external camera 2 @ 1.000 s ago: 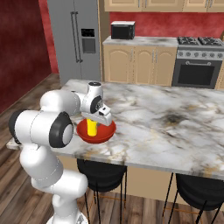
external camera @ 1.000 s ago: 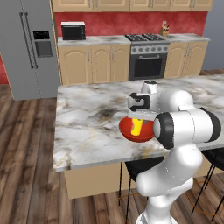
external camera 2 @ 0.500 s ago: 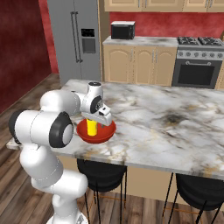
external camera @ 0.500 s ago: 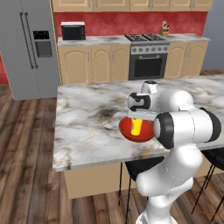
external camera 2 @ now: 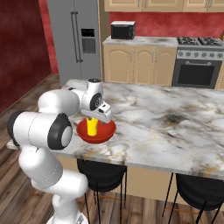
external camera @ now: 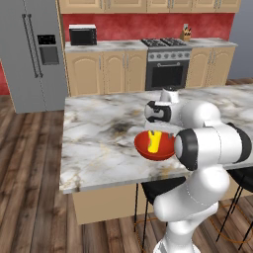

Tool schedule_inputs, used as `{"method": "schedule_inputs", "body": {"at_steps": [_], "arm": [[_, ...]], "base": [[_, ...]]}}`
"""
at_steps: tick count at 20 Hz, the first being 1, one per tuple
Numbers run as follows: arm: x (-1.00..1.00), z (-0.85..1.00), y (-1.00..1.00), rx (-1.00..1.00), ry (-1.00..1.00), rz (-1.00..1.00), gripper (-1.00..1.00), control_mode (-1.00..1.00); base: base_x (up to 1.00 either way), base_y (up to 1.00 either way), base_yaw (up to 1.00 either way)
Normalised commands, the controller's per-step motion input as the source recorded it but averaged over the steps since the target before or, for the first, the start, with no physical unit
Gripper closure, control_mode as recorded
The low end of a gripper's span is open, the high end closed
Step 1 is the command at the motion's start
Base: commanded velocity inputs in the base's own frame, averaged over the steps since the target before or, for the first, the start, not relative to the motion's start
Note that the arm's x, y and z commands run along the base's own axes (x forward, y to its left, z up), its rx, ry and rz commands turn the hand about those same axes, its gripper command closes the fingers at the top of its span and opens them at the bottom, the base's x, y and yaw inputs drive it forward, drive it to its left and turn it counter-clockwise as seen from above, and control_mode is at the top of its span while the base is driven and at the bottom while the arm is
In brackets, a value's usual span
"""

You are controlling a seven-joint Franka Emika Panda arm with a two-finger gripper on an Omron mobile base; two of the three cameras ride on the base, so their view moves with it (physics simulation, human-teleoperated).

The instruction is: Place the cup inside the bowl on the dining table and move the bowl to any counter.

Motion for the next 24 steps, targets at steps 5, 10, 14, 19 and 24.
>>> {"method": "schedule_inputs", "body": {"at_steps": [5,10,14,19,24], "arm": [[0.00,0.19,0.00,0.00,0.00,0.00,-1.00,-1.00],[0.00,0.11,0.00,0.00,0.00,0.00,-1.00,-1.00],[-0.13,0.04,-0.01,0.00,0.00,0.00,-1.00,-1.00],[-0.33,0.00,-0.13,0.00,0.00,0.01,-1.00,-1.00],[-0.31,0.01,-0.20,0.00,0.00,0.04,-1.00,-1.00]], "base": [[0.00,0.00,0.00],[0.00,0.00,0.00],[0.00,0.00,0.00],[0.00,0.00,0.00],[0.00,0.00,0.00]]}}
